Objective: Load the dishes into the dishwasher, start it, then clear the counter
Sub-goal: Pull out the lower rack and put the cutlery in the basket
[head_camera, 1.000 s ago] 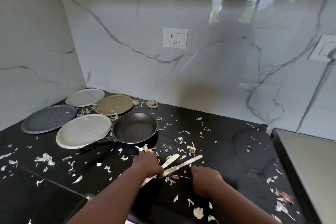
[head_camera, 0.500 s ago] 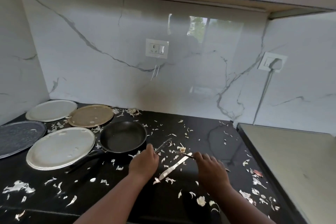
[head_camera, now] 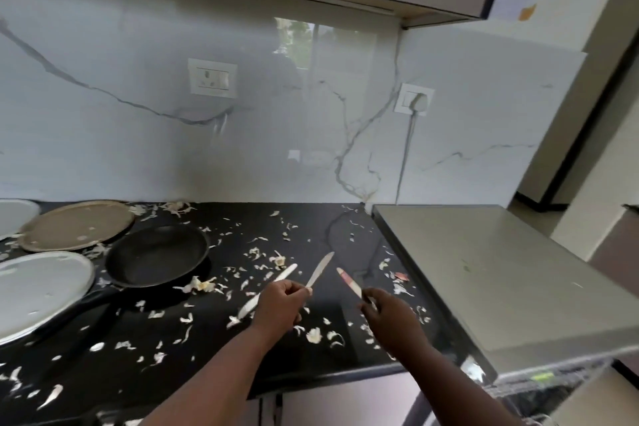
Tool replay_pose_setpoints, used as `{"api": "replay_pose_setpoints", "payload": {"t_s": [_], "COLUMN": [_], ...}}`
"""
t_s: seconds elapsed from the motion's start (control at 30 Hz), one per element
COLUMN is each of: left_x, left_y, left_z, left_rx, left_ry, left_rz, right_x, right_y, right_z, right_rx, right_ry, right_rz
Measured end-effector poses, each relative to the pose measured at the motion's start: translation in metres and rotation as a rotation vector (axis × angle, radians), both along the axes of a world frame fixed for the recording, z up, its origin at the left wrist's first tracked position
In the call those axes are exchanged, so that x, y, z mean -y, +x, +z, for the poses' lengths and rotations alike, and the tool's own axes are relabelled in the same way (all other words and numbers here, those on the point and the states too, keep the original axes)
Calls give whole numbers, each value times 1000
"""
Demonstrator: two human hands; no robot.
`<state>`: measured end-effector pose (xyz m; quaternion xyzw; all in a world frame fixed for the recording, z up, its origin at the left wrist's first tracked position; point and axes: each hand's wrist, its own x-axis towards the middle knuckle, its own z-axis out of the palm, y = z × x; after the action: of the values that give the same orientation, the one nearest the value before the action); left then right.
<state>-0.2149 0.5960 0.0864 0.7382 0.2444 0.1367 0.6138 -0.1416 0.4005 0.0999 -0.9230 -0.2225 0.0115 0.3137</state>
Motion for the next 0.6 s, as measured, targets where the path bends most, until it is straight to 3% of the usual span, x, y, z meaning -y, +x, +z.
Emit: {"api": "replay_pose_setpoints", "payload": {"t_s": [0.13, 0.33, 0.43, 0.6], "left_x": [71, 224, 320, 482], "left_y": [15, 42, 46, 44], "left_z": [6, 4, -18, -63], "left_rx": [19, 11, -78, -236], "left_ry": [17, 38, 70, 318], "left_rz": [-113, -249, -366, -697], "right_x": [74, 238, 330, 480], "right_y": [3, -14, -31, -73], "right_z": [2, -5, -22, -57], "right_rx": [87, 395, 350, 33], "right_ry": [-35, -369, -389, -289], "right_rz": [-115, -213, -301, -440]}}
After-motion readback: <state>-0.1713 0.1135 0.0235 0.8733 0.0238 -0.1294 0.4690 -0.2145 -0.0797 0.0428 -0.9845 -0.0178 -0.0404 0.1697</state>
